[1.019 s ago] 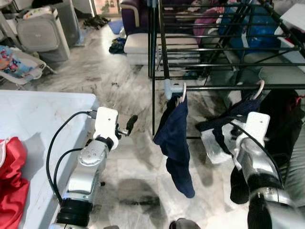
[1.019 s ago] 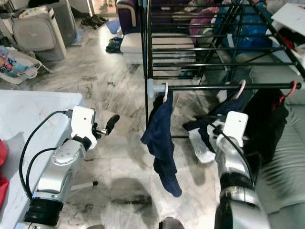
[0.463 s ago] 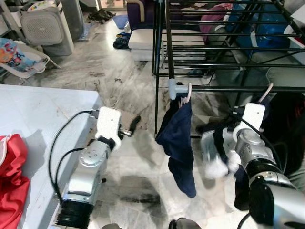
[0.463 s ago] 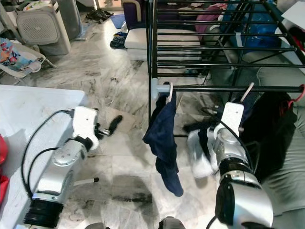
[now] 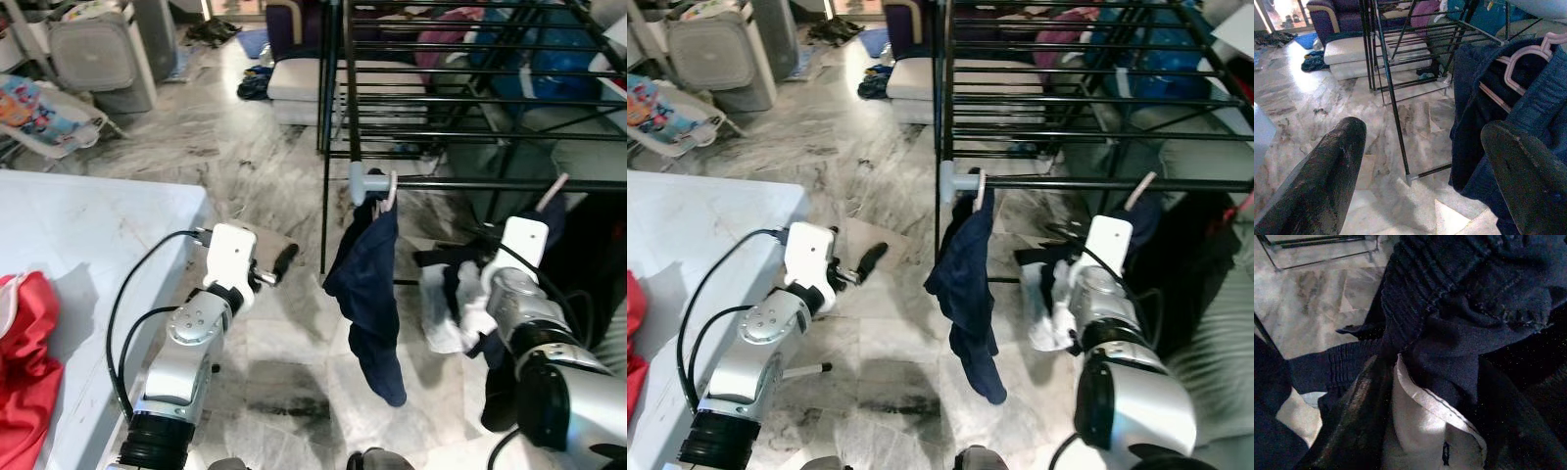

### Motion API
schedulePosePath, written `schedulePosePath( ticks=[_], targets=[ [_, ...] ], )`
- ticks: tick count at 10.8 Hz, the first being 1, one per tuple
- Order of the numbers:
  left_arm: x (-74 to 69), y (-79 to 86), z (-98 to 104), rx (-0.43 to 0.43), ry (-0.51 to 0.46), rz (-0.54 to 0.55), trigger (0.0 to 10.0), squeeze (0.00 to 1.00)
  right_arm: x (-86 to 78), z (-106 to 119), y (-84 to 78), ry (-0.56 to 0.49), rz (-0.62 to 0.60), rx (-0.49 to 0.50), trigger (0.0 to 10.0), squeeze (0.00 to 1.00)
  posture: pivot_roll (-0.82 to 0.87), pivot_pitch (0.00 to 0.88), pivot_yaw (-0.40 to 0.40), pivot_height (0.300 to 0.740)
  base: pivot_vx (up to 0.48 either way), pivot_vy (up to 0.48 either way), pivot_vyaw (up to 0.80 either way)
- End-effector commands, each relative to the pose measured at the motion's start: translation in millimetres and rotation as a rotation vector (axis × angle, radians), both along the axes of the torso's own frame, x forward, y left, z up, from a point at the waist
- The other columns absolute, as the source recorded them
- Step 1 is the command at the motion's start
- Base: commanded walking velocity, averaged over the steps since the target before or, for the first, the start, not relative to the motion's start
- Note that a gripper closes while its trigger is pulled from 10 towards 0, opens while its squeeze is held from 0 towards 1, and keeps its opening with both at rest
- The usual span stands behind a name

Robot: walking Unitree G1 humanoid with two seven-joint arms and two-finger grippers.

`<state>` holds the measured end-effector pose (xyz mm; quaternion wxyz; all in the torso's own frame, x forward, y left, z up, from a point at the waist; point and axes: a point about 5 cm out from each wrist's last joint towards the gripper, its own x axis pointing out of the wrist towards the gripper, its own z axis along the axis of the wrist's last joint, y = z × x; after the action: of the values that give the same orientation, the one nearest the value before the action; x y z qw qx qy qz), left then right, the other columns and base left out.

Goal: Hang hanger

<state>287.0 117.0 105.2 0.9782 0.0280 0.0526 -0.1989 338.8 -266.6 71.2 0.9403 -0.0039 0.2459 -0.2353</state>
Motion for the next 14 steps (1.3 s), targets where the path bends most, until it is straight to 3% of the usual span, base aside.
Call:
schedulePosePath(
  ticks=[1, 4, 8, 12, 14],
  targets=[
    [0.4, -1.9, 6.2, -0.001, -0.020, -0.016, 10.0, 0.00, 1.2, 2.1, -1.2, 0.007, -0.002, -0.012, 0.0, 0.00, 0.06, 0.029, 0.017, 0.740, 0.000, 0.000, 0.00],
    [-1.2, -3.1, 3.6, 0.006, -0.008, -0.026, 10.0, 0.00, -10.5, -10.0, -10.2, 0.054, -0.043, -0.006, 0.0, 0.00, 0.05, 0.032, 0.022, 0.740, 0.000, 0.000, 0.00],
    [4.4, -1.3, 3.7, 0.020, -0.011, -0.006, 10.0, 0.00, -15.7, -8.6, -22.6, 0.059, -0.059, -0.081, 0.0, 0.00, 0.03, 0.029, 0.036, 0.740, 0.000, 0.000, 0.00],
    [5.2, -3.9, 0.1, 0.060, -0.002, -0.019, 10.0, 0.00, -20.9, -14.2, -24.6, 0.062, -0.048, -0.088, 0.0, 0.00, 0.03, 0.015, 0.036, 0.740, 0.000, 0.000, 0.00],
    [4.1, -1.7, -2.8, 0.066, 0.002, 0.006, 10.0, 0.00, -5.0, 9.4, -12.1, -0.175, 0.046, -0.132, 0.0, 0.00, 0.04, 0.007, 0.033, 0.740, 0.000, 0.000, 0.00]
  ],
)
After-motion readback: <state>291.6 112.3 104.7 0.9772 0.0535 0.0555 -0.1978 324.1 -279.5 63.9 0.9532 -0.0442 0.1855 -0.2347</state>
